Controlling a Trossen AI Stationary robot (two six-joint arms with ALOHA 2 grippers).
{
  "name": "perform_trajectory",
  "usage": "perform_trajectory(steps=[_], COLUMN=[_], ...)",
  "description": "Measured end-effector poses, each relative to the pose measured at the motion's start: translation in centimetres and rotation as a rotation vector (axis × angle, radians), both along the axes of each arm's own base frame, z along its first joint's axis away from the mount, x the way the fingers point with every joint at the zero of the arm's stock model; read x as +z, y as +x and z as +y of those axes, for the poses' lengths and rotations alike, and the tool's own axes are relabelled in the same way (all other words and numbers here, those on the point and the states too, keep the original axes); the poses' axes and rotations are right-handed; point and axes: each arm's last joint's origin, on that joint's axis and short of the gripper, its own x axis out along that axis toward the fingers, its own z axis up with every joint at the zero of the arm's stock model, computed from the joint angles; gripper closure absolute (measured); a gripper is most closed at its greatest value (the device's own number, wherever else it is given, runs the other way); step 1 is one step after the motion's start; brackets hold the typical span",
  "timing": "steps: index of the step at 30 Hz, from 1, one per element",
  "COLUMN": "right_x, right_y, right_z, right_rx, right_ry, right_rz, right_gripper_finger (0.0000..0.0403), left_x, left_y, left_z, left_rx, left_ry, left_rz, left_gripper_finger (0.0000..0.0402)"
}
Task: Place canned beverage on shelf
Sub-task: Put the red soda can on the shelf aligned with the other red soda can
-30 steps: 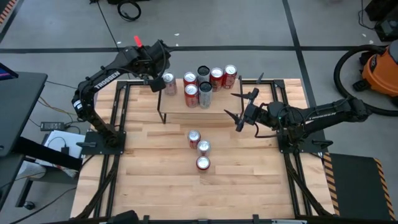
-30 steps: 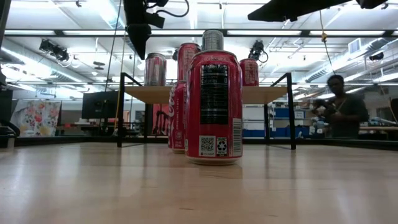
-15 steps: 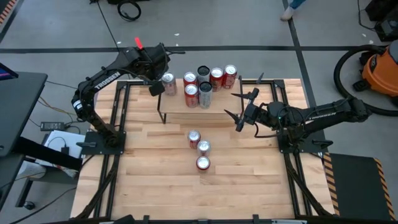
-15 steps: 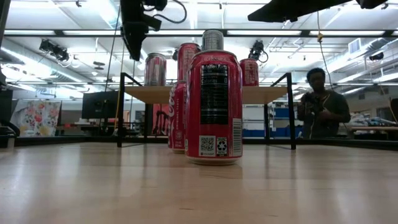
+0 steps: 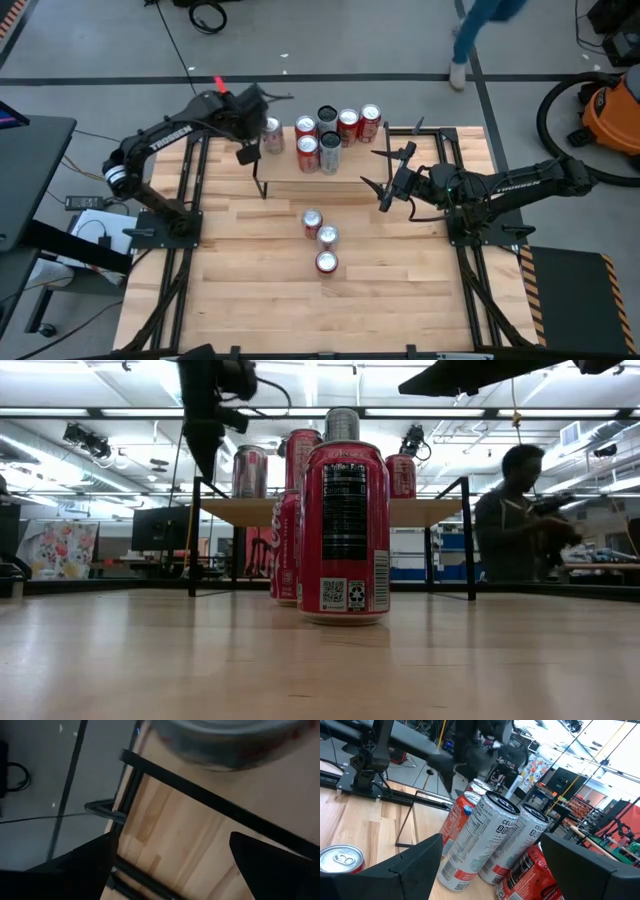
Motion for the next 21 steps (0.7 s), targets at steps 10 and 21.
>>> perform_trajectory(steps=[10, 21], right_x=[0.0, 0.0], right_y=[0.0, 0.0], right_z=[0.0, 0.0], right_rx=[0.001, 0.004], right_ry=[0.0, 0.001], right_rz=[-0.001, -0.003], right_gripper_finger=[0.0055, 0.0055], left_x=[-0.1, -2.8], left_y=[-3.1, -4.0], left_z=[-1.8, -1.4], left_rx=[-0.004, 0.003], left_ry=[0.075, 0.195], left_rz=[-0.248, -0.431], left_gripper_finger=[0.0008, 0.0008])
